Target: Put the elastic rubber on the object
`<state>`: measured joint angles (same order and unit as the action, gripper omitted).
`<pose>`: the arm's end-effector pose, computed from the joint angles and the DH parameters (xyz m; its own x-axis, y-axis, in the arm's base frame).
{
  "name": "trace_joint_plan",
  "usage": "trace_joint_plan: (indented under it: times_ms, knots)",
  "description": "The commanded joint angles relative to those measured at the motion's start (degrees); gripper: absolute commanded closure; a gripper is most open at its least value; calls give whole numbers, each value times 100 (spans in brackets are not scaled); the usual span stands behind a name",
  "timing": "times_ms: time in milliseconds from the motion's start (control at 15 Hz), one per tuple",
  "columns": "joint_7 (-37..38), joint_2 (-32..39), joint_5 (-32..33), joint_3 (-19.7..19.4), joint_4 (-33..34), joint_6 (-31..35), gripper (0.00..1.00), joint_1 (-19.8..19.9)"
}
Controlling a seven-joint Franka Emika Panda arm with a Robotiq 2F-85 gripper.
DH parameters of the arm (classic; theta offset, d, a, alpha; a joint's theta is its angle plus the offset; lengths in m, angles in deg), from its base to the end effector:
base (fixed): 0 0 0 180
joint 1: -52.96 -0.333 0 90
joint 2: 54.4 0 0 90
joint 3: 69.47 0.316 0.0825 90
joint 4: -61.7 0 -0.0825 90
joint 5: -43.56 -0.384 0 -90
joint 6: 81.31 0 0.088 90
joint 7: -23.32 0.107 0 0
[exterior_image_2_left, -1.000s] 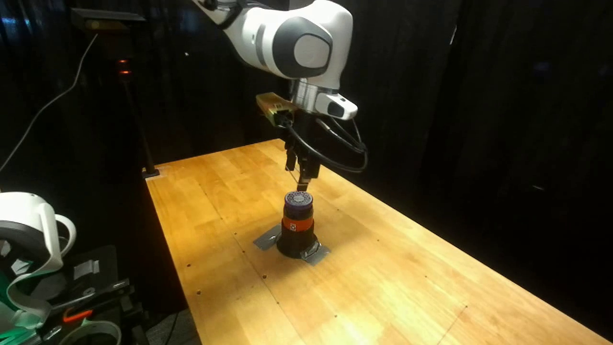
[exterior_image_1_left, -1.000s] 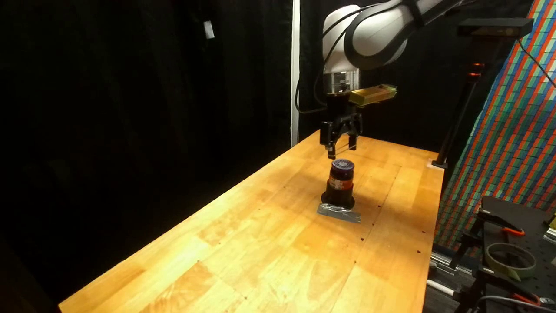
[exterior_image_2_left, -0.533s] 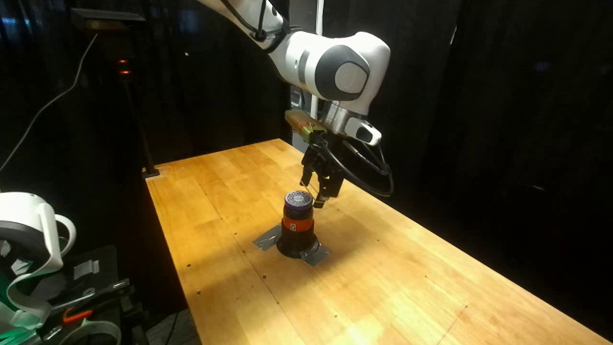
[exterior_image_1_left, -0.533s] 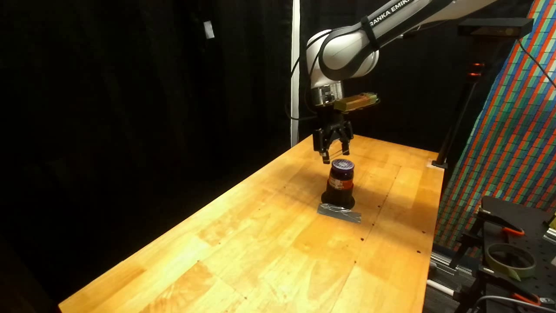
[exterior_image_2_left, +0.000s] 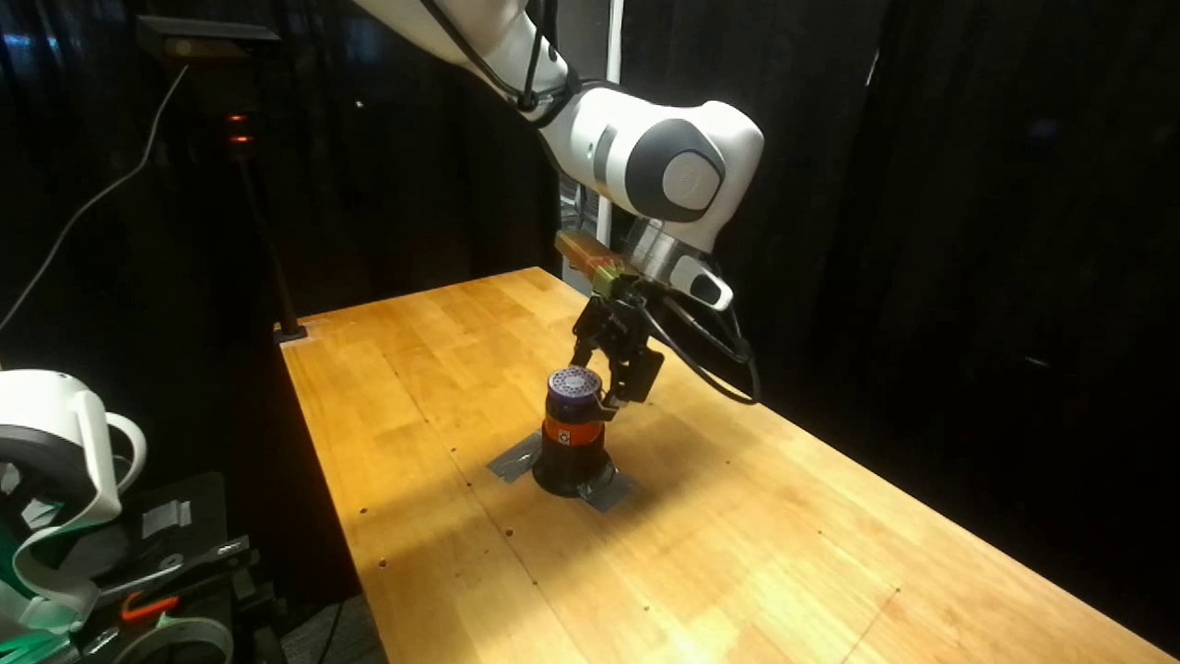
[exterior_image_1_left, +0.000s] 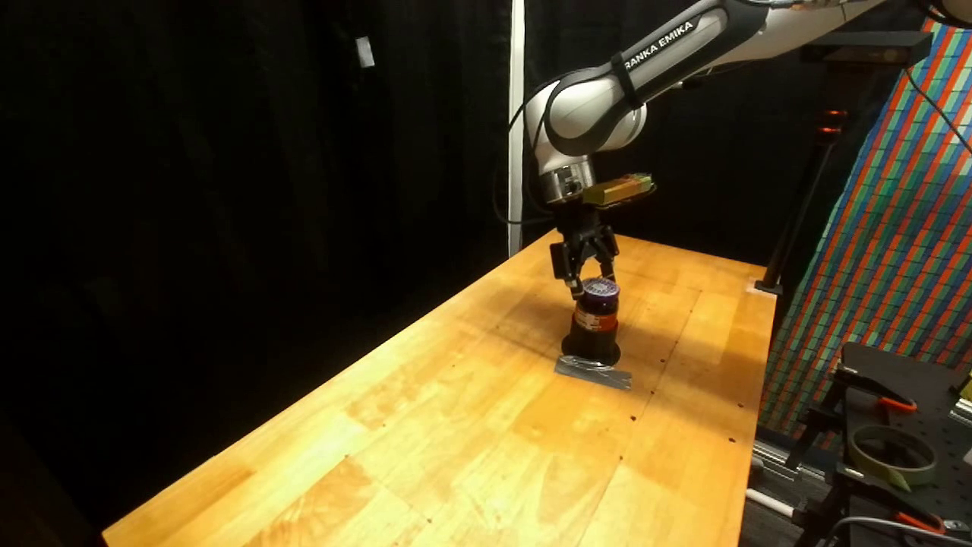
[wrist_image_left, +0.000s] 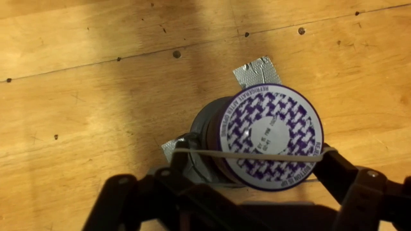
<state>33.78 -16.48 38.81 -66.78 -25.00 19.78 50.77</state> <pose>0.6577 0.0594 0.2489 0.9043 -0.1172 -0.4105 -0.1386 -0.9901 -0.0227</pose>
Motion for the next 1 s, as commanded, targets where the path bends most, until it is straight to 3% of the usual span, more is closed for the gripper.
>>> trace_joint_plan:
  times_ms: [0, 400, 933]
  knots:
    - [-403, -91, -207, 36, 13, -454, 0, 80]
    - [-726, -560, -335, 14, -836, -175, 0, 118]
    - [-478, -1423, -200, -41, -2519, 1346, 0, -74]
